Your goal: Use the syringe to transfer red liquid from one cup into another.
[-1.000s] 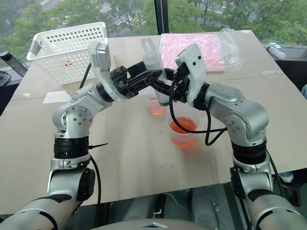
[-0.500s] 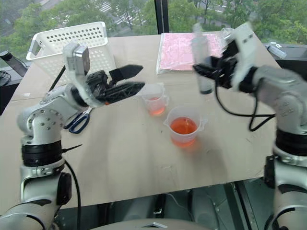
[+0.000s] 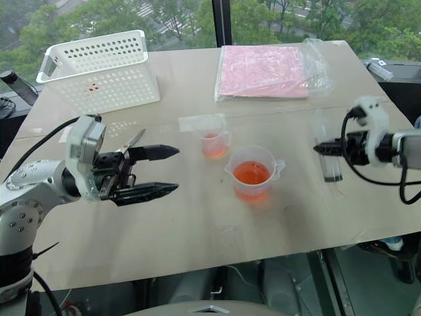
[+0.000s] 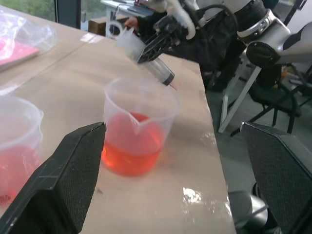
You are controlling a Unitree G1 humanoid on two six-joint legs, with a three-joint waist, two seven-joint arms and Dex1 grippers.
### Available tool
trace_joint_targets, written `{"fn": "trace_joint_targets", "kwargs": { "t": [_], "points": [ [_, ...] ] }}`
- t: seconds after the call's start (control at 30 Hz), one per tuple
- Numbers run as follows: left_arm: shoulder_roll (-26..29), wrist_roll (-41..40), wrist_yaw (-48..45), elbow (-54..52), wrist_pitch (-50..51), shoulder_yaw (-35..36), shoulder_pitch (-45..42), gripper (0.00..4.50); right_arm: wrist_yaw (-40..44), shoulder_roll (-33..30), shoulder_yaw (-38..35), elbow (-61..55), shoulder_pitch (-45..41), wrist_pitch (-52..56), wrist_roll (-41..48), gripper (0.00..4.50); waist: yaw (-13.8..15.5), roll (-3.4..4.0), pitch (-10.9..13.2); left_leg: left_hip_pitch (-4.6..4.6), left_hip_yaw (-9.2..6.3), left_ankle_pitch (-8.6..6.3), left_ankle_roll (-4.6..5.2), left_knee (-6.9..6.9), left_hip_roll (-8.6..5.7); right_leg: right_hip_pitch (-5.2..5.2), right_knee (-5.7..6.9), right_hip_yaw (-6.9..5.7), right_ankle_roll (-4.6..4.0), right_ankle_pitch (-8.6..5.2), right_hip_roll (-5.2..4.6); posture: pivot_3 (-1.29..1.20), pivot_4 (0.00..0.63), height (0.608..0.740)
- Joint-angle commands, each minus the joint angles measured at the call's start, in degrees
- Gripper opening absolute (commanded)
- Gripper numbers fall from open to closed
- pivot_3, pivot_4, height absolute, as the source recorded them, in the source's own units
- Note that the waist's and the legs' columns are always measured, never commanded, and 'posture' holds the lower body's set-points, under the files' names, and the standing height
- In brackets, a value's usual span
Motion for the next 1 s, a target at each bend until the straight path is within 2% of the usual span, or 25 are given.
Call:
{"fn": "trace_joint_targets", "kwargs": {
  "t": [0.03,0.2,0.4,0.43,0.5,0.57,0.6,0.67,0.73,0.77,0.9,1.0],
  "points": [
    [0.7,1.3,0.3,-3.9,-4.3,4.2,3.2,4.50,2.4,1.6,2.9,2.5,1.3,-9.3,-4.5,1.45,-0.1,0.00,0.0,0.05,0.00,0.00,0.00,0.00,0.02,0.02,0.02,0.00,0.00,0.00,0.02,0.00,0.150,0.740],
    [2.3,4.1,-4.1,-4.9,-9.0,7.5,10.4,4.50,5.2,2.6,6.2,6.8,0.4,-12.5,-7.4,1.45,0.1,0.06,0.0,0.04,0.01,0.00,-0.01,0.00,0.03,0.01,-0.01,-0.02,-0.01,0.00,0.03,0.00,0.150,0.740],
    [0.9,5.5,-3.1,-6.0,-12.8,6.2,12.2,4.50,9.8,2.8,12.2,11.3,-0.1,-20.1,-13.7,1.45,0.2,0.01,0.0,0.07,-0.02,0.00,-0.01,0.03,0.03,0.08,-0.05,-0.05,-0.03,0.02,0.00,0.00,0.150,0.740],
    [0.6,5.3,-2.6,-6.2,-13.0,6.1,12.3,4.50,10.5,3.1,12.0,12.0,-0.2,-20.6,-13.8,2.46,0.2,0.00,0.0,0.08,-0.02,0.00,-0.01,0.03,0.03,0.09,-0.04,-0.05,-0.03,0.02,0.00,0.00,0.150,0.740],
    [-0.2,4.8,-1.3,-6.3,-13.4,6.0,11.8,4.50,11.7,2.6,11.8,11.9,0.1,-22.2,-14.5,3.32,0.3,0.04,0.0,0.07,-0.02,0.00,-0.01,0.03,0.03,0.08,-0.03,-0.05,-0.03,0.02,-0.01,0.00,0.150,0.740],
    [-1.0,3.1,1.0,-6.2,-12.5,6.0,10.4,4.50,12.2,0.9,9.5,9.4,2.7,-23.7,-14.7,4.26,0.5,0.06,0.0,0.05,-0.02,0.00,-0.01,0.02,0.03,0.05,-0.01,-0.06,-0.03,0.02,-0.02,0.00,0.150,0.740],
    [-1.1,2.6,1.5,-6.2,-12.2,6.0,10.2,4.50,13.3,-0.5,8.0,7.2,5.3,-26.4,-15.1,4.39,0.8,0.07,0.0,0.04,-0.04,0.00,-0.01,0.02,0.04,0.05,-0.01,-0.08,-0.03,0.02,-0.01,0.00,0.150,0.740],
    [-1.2,2.0,2.4,-6.2,-11.9,6.0,10.1,4.50,14.1,-1.8,4.9,4.2,9.1,-30.1,-15.0,4.39,1.2,0.11,0.0,0.01,-0.06,0.00,-0.02,0.01,0.04,0.02,-0.04,-0.10,-0.03,0.02,-0.01,0.00,0.150,0.740],
    [-1.1,1.2,3.3,-6.1,-11.4,6.1,10.2,4.50,14.6,-1.8,-0.4,0.6,14.4,-38.9,-15.8,4.39,1.4,0.11,0.0,-0.02,-0.05,-0.01,-0.02,0.00,0.03,0.02,-0.10,-0.09,-0.02,0.02,-0.01,0.00,0.150,0.740],
    [-0.9,1.0,3.8,-5.6,-10.9,6.1,10.3,4.50,16.2,-1.3,-5.6,-3.5,19.0,-41.7,-14.2,4.39,1.4,0.11,0.0,-0.01,-0.04,-0.01,-0.02,0.00,0.03,0.03,-0.10,-0.07,-0.02,0.02,0.00,0.00,0.150,0.740],
    [-0.9,-1.0,7.8,-3.5,-8.1,6.5,9.3,4.50,19.3,0.7,-19.2,-14.7,32.2,-45.7,-9.9,4.39,1.7,0.13,0.0,0.03,-0.10,-0.01,-0.02,0.00,0.06,0.10,-0.07,-0.13,-0.01,0.02,0.03,0.00,0.150,0.740],
    [-2.5,-0.6,12.4,-0.4,-6.9,7.8,9.8,4.50,20.8,5.0,-29.8,-22.6,42.9,-48.1,-7.4,4.39,1.6,0.13,0.0,0.11,-0.09,-0.01,0.00,0.04,0.06,0.18,0.01,-0.10,0.00,0.03,0.03,0.00,0.150,0.740]
  ]
}}
